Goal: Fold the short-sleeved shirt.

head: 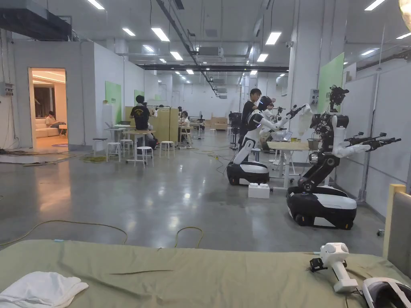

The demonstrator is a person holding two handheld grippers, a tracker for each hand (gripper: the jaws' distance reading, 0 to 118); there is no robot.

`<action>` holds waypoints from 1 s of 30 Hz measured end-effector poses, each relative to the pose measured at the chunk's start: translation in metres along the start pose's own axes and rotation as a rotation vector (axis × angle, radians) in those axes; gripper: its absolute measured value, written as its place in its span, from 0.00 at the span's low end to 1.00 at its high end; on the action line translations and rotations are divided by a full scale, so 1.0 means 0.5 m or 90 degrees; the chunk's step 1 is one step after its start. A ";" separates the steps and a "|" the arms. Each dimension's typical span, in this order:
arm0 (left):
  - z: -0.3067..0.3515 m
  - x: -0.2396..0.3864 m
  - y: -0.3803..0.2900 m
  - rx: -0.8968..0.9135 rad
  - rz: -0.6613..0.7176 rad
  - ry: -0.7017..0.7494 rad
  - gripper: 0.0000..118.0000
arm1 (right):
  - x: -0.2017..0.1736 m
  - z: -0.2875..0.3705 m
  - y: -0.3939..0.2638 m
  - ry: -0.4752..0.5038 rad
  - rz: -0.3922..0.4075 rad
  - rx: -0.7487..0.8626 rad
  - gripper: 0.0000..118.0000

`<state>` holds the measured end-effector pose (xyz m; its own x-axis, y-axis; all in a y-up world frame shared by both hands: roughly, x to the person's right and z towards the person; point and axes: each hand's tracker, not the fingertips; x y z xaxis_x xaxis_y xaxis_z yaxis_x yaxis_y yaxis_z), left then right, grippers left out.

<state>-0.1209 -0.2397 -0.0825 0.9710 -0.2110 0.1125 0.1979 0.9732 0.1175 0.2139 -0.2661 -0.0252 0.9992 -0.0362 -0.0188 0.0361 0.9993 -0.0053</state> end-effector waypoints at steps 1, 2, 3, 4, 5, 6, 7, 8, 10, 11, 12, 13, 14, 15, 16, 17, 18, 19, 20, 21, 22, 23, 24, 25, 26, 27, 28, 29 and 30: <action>0.005 -0.005 0.000 -0.009 0.019 -0.016 0.00 | 0.001 0.004 0.001 -0.005 -0.002 -0.001 0.00; 0.004 -0.005 0.002 -0.018 0.028 -0.007 0.00 | 0.005 0.007 -0.001 -0.009 -0.003 0.000 0.00; 0.007 -0.012 0.000 -0.019 0.036 -0.007 0.00 | 0.007 0.008 -0.001 -0.016 -0.009 0.000 0.00; 0.006 -0.018 -0.002 -0.034 0.053 -0.016 0.00 | 0.010 0.008 -0.002 -0.017 -0.011 0.000 0.00; 0.006 -0.027 -0.007 -0.035 0.062 -0.006 0.00 | 0.013 0.008 -0.004 -0.015 -0.011 0.001 0.00; 0.009 -0.035 -0.010 -0.035 0.073 -0.017 0.00 | 0.010 0.007 -0.005 -0.021 -0.007 0.003 0.00; 0.012 -0.040 -0.013 -0.030 0.081 -0.027 0.00 | 0.010 0.004 -0.006 -0.032 0.001 0.001 0.00; 0.012 -0.039 -0.011 -0.032 0.081 -0.022 0.00 | 0.011 0.000 -0.006 -0.031 0.003 -0.004 0.00; 0.014 -0.042 -0.010 -0.035 0.083 -0.012 0.00 | 0.007 -0.002 -0.009 -0.028 0.009 -0.005 0.00; 0.015 -0.044 -0.010 -0.033 0.085 -0.016 0.00 | 0.005 -0.002 -0.009 -0.026 0.011 -0.004 0.00; 0.016 -0.043 -0.009 -0.030 0.087 -0.018 0.00 | 0.003 -0.002 -0.010 -0.028 0.012 0.001 0.00; 0.016 -0.040 -0.001 -0.030 0.085 -0.017 0.00 | 0.003 -0.002 -0.010 -0.031 0.011 0.004 0.00; 0.016 -0.038 -0.001 -0.030 0.076 -0.015 0.00 | -0.002 -0.001 -0.007 -0.032 0.009 0.004 0.00; 0.017 -0.034 -0.003 -0.023 0.064 -0.009 0.00 | -0.003 -0.001 -0.006 -0.031 0.007 0.002 0.00; 0.017 -0.032 -0.004 -0.017 0.050 -0.005 0.00 | -0.004 -0.001 -0.006 -0.033 0.007 0.004 0.00; 0.017 -0.034 -0.004 -0.016 0.050 -0.008 0.00 | -0.004 -0.001 -0.006 -0.033 0.007 0.004 0.00; 0.017 -0.034 -0.003 -0.017 0.053 -0.011 0.00 | -0.001 0.000 -0.009 -0.031 0.007 0.004 0.00; 0.016 -0.035 -0.002 -0.019 0.057 -0.017 0.05 | 0.000 0.002 -0.009 -0.025 0.009 0.004 0.02; 0.015 -0.035 -0.001 -0.019 0.068 -0.026 0.15 | -0.001 0.003 -0.008 -0.025 0.010 0.005 0.12; 0.016 -0.037 -0.003 -0.017 0.079 -0.030 0.40 | -0.003 0.003 -0.006 -0.024 0.013 0.003 0.35; 0.013 -0.037 -0.003 -0.017 0.085 -0.031 0.62 | -0.004 0.003 -0.008 -0.022 0.013 0.001 0.55; 0.010 -0.035 -0.004 -0.019 0.089 -0.032 0.77 | -0.004 0.003 -0.008 -0.021 0.010 0.001 0.64; 0.010 -0.034 -0.004 -0.017 0.091 -0.034 0.90 | -0.005 0.003 -0.008 -0.021 0.010 0.008 0.64; 0.011 -0.033 -0.006 -0.014 0.091 -0.037 0.96 | -0.006 0.003 -0.007 -0.021 0.010 0.010 0.65; 0.011 -0.031 -0.006 -0.010 0.089 -0.038 0.99 | -0.007 0.001 -0.006 -0.022 0.012 0.012 0.71; 0.012 -0.029 -0.005 -0.004 0.086 -0.035 1.00 | -0.008 -0.002 -0.006 -0.026 0.020 0.012 0.88; 0.013 -0.029 -0.003 0.003 0.083 -0.031 1.00 | -0.008 -0.005 -0.007 -0.028 0.023 0.011 1.00; 0.014 -0.030 -0.004 0.005 0.083 -0.030 1.00 | -0.009 -0.004 -0.007 -0.028 0.026 0.011 1.00; 0.014 -0.031 -0.003 0.007 0.085 -0.031 1.00 | -0.017 0.002 -0.014 -0.015 0.019 0.023 1.00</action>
<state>-0.1371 -0.2385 -0.0773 0.9809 -0.0837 0.1757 0.0650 0.9918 0.1097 0.2051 -0.2727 -0.0243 1.0000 -0.0060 0.0055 0.0058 0.9995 0.0307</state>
